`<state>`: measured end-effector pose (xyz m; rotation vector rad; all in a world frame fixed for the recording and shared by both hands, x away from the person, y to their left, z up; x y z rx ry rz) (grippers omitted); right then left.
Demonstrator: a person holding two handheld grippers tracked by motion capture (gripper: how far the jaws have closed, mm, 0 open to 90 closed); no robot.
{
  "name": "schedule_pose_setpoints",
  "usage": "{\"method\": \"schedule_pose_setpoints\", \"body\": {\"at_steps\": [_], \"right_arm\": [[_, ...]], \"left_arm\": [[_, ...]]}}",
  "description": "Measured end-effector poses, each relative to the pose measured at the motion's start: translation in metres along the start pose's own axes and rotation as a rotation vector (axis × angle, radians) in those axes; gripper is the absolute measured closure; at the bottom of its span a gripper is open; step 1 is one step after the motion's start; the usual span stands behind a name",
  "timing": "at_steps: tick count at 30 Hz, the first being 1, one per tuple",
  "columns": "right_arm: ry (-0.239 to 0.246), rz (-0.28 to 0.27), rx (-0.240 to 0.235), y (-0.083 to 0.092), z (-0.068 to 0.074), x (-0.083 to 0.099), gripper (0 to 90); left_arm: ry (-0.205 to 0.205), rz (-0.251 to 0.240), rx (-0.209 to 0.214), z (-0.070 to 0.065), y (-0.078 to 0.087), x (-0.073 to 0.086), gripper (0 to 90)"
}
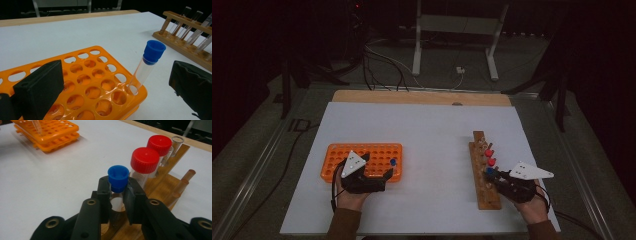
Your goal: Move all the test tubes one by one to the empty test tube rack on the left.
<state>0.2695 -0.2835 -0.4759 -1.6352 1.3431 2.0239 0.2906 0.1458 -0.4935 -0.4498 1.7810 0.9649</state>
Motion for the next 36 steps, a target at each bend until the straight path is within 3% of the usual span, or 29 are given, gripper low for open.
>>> {"method": "schedule_pose_setpoints", "body": {"at_steps": [16, 29, 36], "right_arm": [[0.007, -0.029, -0.004, 0.015, -0.001, -0.012, 77.4], [0.001, -0.081, -0.013, 0.036, -0.006, -0.040, 77.4], [0.007, -0.094, -0.024, 0.040, -0.006, -0.056, 77.4]], "left_arm": [[-0.005, -0.001, -0.001, 0.000, 0.001, 0.000, 0.3], [-0.006, -0.010, 0.005, -0.002, 0.002, -0.003, 0.3], [-0.038, -0.024, 0.003, -0.008, 0.006, -0.009, 0.3]]}}
Point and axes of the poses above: each handheld gripper's, and its own axes: y roughly backward along the jaws, x roughly out of its underside, z roughly to its left, the point moved 3 cm from there along -y, roughly forward along the jaws, and after that the axes turned 3 degrees about x, right-handed, at the moved point
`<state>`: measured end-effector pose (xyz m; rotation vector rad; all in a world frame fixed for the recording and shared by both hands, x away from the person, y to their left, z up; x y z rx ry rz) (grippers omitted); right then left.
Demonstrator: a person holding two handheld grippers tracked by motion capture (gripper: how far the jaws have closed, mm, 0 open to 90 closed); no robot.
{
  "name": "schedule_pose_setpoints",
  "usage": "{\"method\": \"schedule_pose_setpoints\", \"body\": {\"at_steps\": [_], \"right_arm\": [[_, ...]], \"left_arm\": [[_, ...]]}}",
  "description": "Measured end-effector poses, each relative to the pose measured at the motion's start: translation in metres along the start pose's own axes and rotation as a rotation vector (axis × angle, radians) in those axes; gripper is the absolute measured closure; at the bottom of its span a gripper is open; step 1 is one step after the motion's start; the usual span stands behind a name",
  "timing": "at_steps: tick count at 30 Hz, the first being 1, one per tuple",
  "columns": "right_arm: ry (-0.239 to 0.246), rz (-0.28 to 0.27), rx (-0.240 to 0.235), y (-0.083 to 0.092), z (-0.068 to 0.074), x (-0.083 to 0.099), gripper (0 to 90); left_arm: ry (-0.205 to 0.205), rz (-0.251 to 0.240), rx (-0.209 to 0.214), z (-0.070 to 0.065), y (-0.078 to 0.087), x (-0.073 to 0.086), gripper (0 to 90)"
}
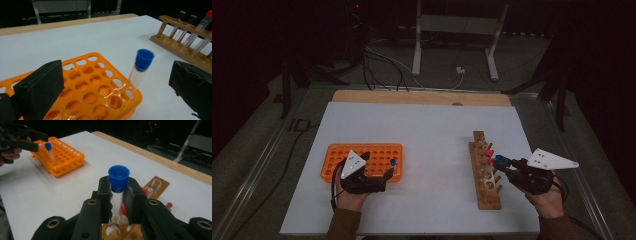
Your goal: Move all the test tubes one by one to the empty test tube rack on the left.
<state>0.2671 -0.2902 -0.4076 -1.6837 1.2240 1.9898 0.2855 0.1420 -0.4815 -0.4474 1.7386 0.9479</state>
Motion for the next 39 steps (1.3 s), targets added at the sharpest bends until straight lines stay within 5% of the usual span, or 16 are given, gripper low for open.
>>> {"method": "schedule_pose_setpoints", "body": {"at_steps": [16, 28, 33, 39], "right_arm": [[0.007, 0.009, -0.064, -0.029, 0.018, -0.019, 77.3], [-0.019, 0.012, -0.116, -0.058, 0.035, -0.026, 77.3], [-0.008, 0.017, -0.139, -0.068, 0.046, -0.031, 77.3], [0.004, 0.032, -0.150, -0.081, 0.056, -0.033, 77.3]], "left_arm": [[-0.097, -0.035, 0.041, -0.035, -0.002, -0.031, 0.7], [-0.162, -0.009, 0.139, -0.071, -0.032, -0.038, 3.7], [-0.157, -0.008, 0.199, -0.088, -0.046, -0.043, 6.7], [-0.166, 0.008, 0.219, -0.102, -0.061, -0.045, 7.5]]}}
Point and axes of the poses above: each handheld gripper's, and its own axes: y roughly backward along the jaws, x roughly out of its underside, z roughly to its left, the point moved 3 cm from there along -y, roughly forward along the jaws, and after that the axes turned 3 degrees about x, right-handed, at the moved point
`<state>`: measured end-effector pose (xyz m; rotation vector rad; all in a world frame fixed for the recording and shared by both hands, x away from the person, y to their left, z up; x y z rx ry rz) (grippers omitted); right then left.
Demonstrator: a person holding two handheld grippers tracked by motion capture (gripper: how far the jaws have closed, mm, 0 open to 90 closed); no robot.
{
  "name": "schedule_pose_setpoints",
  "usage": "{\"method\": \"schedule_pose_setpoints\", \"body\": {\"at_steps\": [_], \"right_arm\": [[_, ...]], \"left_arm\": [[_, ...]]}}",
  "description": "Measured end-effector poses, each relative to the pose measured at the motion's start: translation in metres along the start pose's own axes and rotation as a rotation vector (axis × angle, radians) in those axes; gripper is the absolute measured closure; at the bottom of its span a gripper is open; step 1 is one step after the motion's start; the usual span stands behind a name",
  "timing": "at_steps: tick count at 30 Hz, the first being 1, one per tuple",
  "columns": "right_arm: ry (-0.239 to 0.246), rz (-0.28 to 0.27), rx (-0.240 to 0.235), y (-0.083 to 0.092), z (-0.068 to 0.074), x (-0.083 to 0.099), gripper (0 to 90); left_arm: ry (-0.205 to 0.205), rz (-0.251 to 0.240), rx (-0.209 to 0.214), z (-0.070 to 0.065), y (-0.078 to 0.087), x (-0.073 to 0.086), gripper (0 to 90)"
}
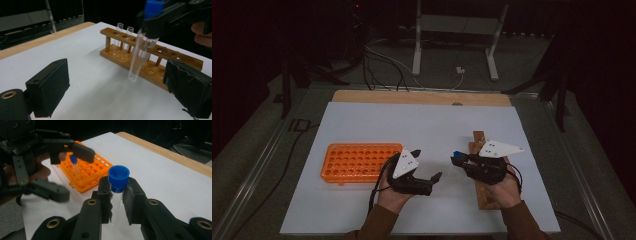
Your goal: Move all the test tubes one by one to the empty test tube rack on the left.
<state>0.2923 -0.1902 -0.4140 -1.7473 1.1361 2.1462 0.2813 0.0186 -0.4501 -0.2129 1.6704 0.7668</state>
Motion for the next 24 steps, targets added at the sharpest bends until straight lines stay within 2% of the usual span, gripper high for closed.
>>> {"method": "schedule_pose_setpoints", "body": {"at_steps": [3, 5, 7, 8, 16, 20, 24], "right_arm": [[-0.005, 0.004, -0.003, -0.006, 0.002, 0.000, 77.3], [-0.008, 0.005, -0.007, -0.009, 0.004, 0.000, 77.3], [-0.012, 0.005, -0.008, -0.011, 0.005, -0.001, 77.3], [-0.012, 0.004, -0.012, -0.013, 0.006, -0.001, 77.3], [-0.005, 0.013, -0.029, -0.020, 0.013, -0.002, 77.3], [-0.010, 0.012, -0.037, -0.020, 0.014, -0.002, 77.3], [-0.009, 0.016, -0.039, -0.021, 0.014, -0.002, 77.2]], "left_arm": [[-0.020, 0.004, -0.009, -0.007, -0.007, 0.000, 13.8], [-0.032, 0.003, -0.017, -0.010, -0.011, 0.000, 21.1], [-0.048, 0.014, -0.012, -0.013, -0.015, 0.000, 32.4], [-0.047, 0.013, -0.009, -0.015, -0.017, 0.001, 38.5], [-0.044, -0.005, 0.000, -0.021, -0.024, 0.002, 67.0], [-0.037, -0.013, -0.002, -0.019, -0.022, 0.003, 75.5], [-0.037, -0.013, 0.000, -0.019, -0.021, 0.004, 76.8]]}}
Point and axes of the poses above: each handheld gripper's, and its own axes: y roughly backward along the jaws, x roughly out of its underside, z roughly to its left, the point moved 3 cm from there along -y, roughly forward along the jaws, and after that the axes turned 3 degrees about x, right-handed, at the moved point
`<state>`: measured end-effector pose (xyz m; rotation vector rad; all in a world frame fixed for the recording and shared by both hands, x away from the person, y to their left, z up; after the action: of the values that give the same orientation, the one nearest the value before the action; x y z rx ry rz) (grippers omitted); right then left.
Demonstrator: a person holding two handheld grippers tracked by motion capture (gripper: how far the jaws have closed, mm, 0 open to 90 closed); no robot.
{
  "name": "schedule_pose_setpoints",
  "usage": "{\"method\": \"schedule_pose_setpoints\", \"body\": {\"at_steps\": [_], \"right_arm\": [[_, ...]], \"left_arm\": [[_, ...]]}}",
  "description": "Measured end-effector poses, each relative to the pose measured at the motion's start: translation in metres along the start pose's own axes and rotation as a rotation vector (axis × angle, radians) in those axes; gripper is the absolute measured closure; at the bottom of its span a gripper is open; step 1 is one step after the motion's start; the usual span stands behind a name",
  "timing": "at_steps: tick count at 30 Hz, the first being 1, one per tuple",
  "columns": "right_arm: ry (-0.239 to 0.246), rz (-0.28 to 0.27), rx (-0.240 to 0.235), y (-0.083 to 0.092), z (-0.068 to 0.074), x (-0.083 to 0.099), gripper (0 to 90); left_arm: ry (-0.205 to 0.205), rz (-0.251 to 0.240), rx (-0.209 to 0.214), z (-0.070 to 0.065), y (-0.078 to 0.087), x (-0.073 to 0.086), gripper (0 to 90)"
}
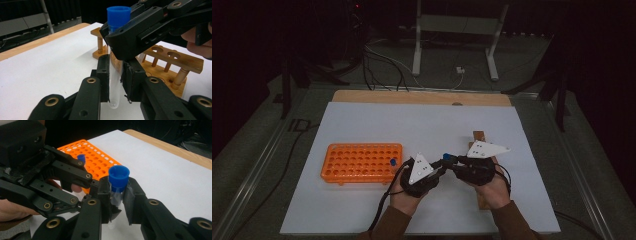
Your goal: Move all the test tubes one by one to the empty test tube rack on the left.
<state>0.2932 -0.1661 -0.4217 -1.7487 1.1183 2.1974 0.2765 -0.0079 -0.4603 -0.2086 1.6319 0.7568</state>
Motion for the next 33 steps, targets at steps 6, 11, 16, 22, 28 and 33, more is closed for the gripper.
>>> {"method": "schedule_pose_setpoints", "body": {"at_steps": [6, 11, 16, 22, 28, 33], "right_arm": [[-0.015, -0.019, -0.024, 0.003, -0.002, 0.000, 55.9], [-0.033, -0.049, -0.014, 0.010, -0.006, 0.002, 34.9], [-0.036, -0.065, 0.022, 0.018, -0.012, 0.009, 29.3], [-0.065, -0.086, 0.070, 0.030, -0.022, 0.017, 15.4], [-0.069, -0.106, 0.115, 0.040, -0.026, 0.024, 3.5], [-0.078, -0.114, 0.144, 0.047, -0.028, 0.028, 0.3]], "left_arm": [[0.000, 0.007, 0.000, 0.003, 0.002, 0.002, 77.0], [0.028, 0.004, 0.003, 0.009, 0.008, 0.006, 77.0], [0.043, -0.004, 0.019, 0.018, 0.020, 0.010, 76.9], [0.057, -0.008, 0.005, 0.027, 0.034, 0.015, 76.9], [0.048, -0.014, 0.018, 0.035, 0.047, 0.020, 76.8], [0.046, -0.018, 0.009, 0.043, 0.062, 0.027, 76.8]]}}
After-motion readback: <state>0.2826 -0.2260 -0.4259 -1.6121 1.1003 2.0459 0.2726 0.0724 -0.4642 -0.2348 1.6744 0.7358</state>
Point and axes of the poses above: each handheld gripper's, and its own axes: y roughly backward along the jaws, x roughly out of its underside, z roughly to its left, the point moved 3 cm from there along -y, roughly forward along the jaws, and after that the axes turned 3 degrees about x, right-handed, at the moved point
